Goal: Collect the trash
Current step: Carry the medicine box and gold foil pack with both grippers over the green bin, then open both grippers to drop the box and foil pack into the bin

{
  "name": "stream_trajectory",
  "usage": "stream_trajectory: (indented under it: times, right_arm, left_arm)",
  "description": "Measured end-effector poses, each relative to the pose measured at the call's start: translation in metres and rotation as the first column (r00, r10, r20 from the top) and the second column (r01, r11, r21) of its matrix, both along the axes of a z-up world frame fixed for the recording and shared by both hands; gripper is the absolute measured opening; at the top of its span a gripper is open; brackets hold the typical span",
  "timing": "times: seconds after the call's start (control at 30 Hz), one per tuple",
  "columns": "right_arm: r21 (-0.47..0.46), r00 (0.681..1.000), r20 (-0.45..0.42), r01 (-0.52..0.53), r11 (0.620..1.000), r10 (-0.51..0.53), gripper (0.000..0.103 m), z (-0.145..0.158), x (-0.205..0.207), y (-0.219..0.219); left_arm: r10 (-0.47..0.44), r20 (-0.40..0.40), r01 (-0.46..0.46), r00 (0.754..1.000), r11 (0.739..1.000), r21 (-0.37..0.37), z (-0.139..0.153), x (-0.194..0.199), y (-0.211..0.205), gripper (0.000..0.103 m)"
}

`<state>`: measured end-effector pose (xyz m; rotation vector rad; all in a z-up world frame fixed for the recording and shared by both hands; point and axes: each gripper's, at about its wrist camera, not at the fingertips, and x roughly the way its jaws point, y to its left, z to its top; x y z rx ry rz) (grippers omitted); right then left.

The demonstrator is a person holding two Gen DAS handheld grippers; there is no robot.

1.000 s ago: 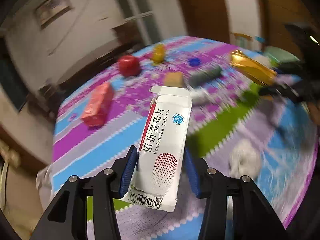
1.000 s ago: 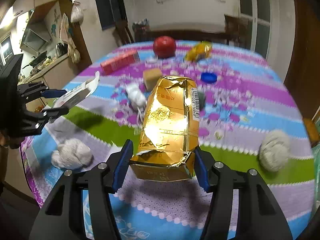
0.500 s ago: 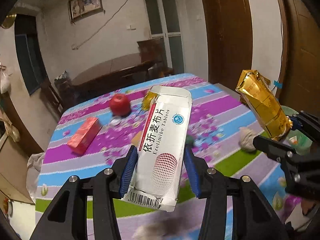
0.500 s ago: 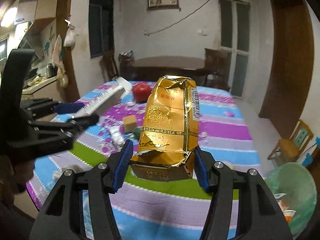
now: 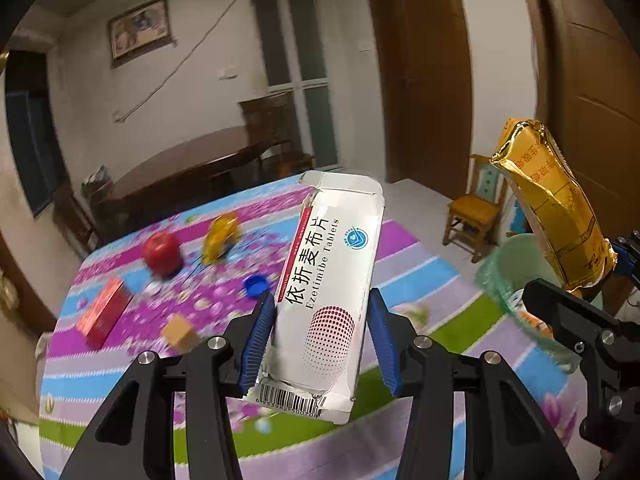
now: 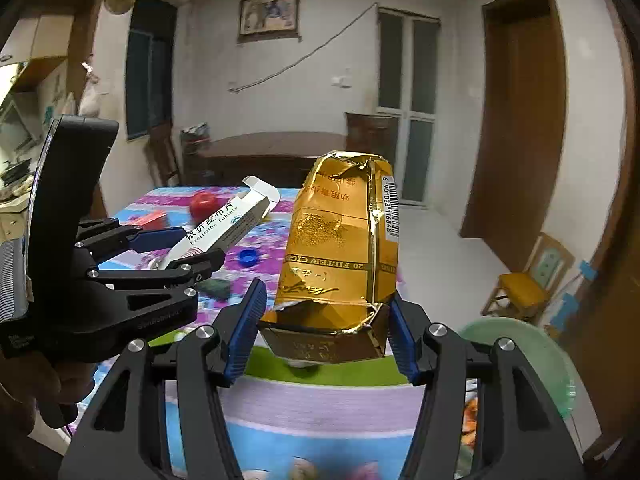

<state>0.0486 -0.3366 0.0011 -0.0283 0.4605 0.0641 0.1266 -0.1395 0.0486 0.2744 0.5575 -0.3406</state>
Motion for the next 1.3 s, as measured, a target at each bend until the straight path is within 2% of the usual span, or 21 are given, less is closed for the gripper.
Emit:
stream_trajectory:
  times: [0.37, 0.6, 0.8, 1.07, 1.23, 1.3]
  right_arm:
    - [0.001, 0.98, -0.006, 0.197, 0.98, -0.197, 0.055, 0.003, -0.018, -0.091]
    - [0.003, 0.952, -0.059, 0.301, 0.953, -0.301, 0.055, -0.013, -0.024, -0.14]
    - [0.002, 0.928, -0.107, 0.358, 0.934, -0.356, 0.055, -0.026, -0.024, -0.174]
    - [0.035, 0.911, -0.169, 0.387, 0.921, -0.376, 0.055, -0.045, -0.023, -0.197]
    - [0.047, 0.906, -0.197, 0.39, 0.92, -0.374, 0.055, -0.052, -0.02, -0.208]
    - [0.048, 0.905, -0.208, 0.388, 0.92, -0.37, 0.055, -0.054, -0.018, -0.209]
  left_arm:
    - [-0.167, 0.037, 0.165, 0.985, 0.985, 0.05, 0.009, -0.01, -0.115, 0.049]
    - [-0.256, 0.033, 0.252, 0.966, 0.963, 0.092, -0.004, -0.013, -0.188, 0.049]
    - [-0.297, 0.015, 0.294, 0.955, 0.949, 0.114, -0.017, -0.01, -0.233, 0.049]
    - [-0.334, -0.037, 0.336, 0.942, 0.929, 0.155, -0.045, -0.003, -0.269, 0.049]
    - [-0.353, -0.097, 0.365, 0.93, 0.919, 0.151, -0.061, 0.01, -0.271, 0.049]
    - [-0.375, -0.122, 0.391, 0.919, 0.909, 0.143, -0.067, 0.015, -0.268, 0.049]
